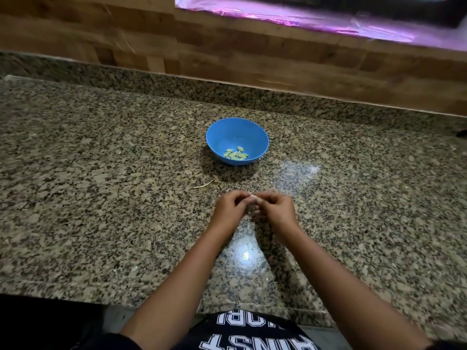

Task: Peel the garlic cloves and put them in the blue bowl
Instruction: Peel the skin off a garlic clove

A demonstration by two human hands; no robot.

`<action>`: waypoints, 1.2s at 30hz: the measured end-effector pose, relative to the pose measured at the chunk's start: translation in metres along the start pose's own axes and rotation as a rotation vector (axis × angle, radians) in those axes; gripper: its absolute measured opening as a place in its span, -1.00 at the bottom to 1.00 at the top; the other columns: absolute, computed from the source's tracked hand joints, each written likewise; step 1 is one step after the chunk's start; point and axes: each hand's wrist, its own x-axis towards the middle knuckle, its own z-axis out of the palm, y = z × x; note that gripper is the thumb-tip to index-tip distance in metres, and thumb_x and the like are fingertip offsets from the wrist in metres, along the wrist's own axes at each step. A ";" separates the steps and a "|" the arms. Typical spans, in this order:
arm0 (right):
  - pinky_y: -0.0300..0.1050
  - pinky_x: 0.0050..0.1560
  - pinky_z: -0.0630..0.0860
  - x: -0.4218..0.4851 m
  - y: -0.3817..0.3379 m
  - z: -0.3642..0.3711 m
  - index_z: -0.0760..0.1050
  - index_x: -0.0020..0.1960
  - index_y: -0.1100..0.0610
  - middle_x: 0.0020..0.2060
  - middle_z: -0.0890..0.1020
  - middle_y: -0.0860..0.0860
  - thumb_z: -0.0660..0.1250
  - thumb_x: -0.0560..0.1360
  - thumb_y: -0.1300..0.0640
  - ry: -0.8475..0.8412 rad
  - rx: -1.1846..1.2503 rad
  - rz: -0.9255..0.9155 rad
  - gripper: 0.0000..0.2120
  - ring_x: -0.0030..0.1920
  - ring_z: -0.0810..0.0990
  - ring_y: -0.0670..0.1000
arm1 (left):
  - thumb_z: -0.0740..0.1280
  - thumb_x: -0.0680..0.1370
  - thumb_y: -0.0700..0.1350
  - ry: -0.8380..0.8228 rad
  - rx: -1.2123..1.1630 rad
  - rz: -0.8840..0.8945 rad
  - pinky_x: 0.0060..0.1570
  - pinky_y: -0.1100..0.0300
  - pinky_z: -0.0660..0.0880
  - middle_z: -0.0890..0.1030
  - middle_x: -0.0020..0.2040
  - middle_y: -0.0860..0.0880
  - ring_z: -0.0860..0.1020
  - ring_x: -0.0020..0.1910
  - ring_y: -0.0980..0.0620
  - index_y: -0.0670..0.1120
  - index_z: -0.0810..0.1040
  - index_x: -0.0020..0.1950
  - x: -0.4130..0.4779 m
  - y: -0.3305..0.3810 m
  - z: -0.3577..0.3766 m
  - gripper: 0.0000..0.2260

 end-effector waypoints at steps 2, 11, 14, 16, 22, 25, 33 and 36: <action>-0.14 -0.26 0.56 -0.004 -0.004 -0.001 0.51 -0.02 0.30 -0.26 0.60 0.17 0.34 0.46 0.38 -0.016 0.029 -0.013 -0.89 -0.33 0.56 0.03 | 0.36 0.52 -0.19 0.019 -0.093 -0.047 -0.08 0.14 0.58 0.65 -0.15 -0.04 0.62 -0.10 -0.04 -0.07 0.59 -0.10 0.000 0.004 0.000 -0.97; -0.12 -0.23 0.53 0.000 -0.011 -0.005 0.40 -0.03 0.21 -0.11 0.57 0.19 0.22 0.53 0.36 -0.098 -0.058 0.020 -0.91 -0.22 0.55 0.05 | 0.32 0.52 -0.31 0.009 -0.429 -0.163 -0.32 0.20 0.48 0.60 -0.26 -0.06 0.50 -0.36 0.08 -0.16 0.57 -0.15 0.004 0.018 -0.005 -0.90; -0.28 -0.37 0.41 -0.001 -0.008 -0.008 0.56 -0.02 0.16 -0.21 0.60 0.03 0.23 0.57 0.12 -0.138 -0.573 -0.095 -0.84 -0.34 0.48 -0.08 | 0.33 0.51 -0.32 0.026 -0.384 -0.175 -0.22 0.23 0.49 0.62 -0.21 -0.06 0.52 -0.30 0.09 -0.17 0.59 -0.12 0.006 0.017 -0.008 -0.91; -0.40 -0.42 0.35 -0.001 -0.008 -0.008 0.59 0.03 0.16 -0.18 0.60 -0.03 0.28 0.55 0.17 -0.097 -0.593 -0.147 -0.86 -0.36 0.47 -0.16 | 0.36 0.50 -0.30 0.014 -0.332 -0.163 -0.24 0.23 0.49 0.62 -0.22 -0.05 0.52 -0.30 0.07 -0.13 0.58 -0.16 0.007 0.016 -0.011 -0.91; -0.23 -0.33 0.43 -0.006 -0.018 -0.007 0.58 -0.05 0.15 -0.27 0.60 0.05 0.28 0.53 0.14 -0.197 -0.533 -0.104 -0.88 -0.34 0.48 -0.05 | 0.47 0.42 -0.19 -0.109 -0.028 -0.078 -0.06 -0.02 0.60 0.66 -0.15 -0.07 0.64 -0.12 -0.09 -0.03 0.58 -0.21 0.009 0.016 -0.018 -0.90; -0.27 -0.40 0.42 -0.005 -0.022 -0.006 0.52 -0.10 0.13 -0.31 0.54 0.02 0.21 0.58 0.15 -0.202 -0.642 -0.090 -0.85 -0.36 0.46 -0.05 | 0.44 0.46 -0.15 -0.098 0.053 -0.086 0.01 -0.08 0.57 0.65 -0.11 -0.08 0.63 -0.07 -0.10 -0.03 0.54 -0.20 0.009 0.017 -0.011 -0.90; -0.28 -0.52 0.43 -0.005 -0.023 -0.004 0.44 -0.04 0.35 -0.39 0.47 0.10 0.17 0.58 0.30 -0.185 0.167 0.221 -0.88 -0.43 0.43 -0.02 | 0.34 0.53 -0.22 0.071 0.030 -0.010 -0.34 0.29 0.48 0.55 -0.26 0.07 0.50 -0.31 0.13 0.01 0.48 -0.23 0.004 0.024 0.002 -0.81; -0.25 -0.46 0.49 -0.006 -0.014 -0.002 0.47 0.01 0.45 -0.38 0.55 0.11 0.29 0.51 0.30 -0.107 0.081 0.113 -0.82 -0.44 0.50 -0.02 | 0.36 0.52 -0.24 0.124 -0.082 -0.079 -0.21 0.19 0.54 0.59 -0.23 -0.01 0.55 -0.25 0.05 -0.06 0.51 -0.23 0.004 0.024 0.005 -0.84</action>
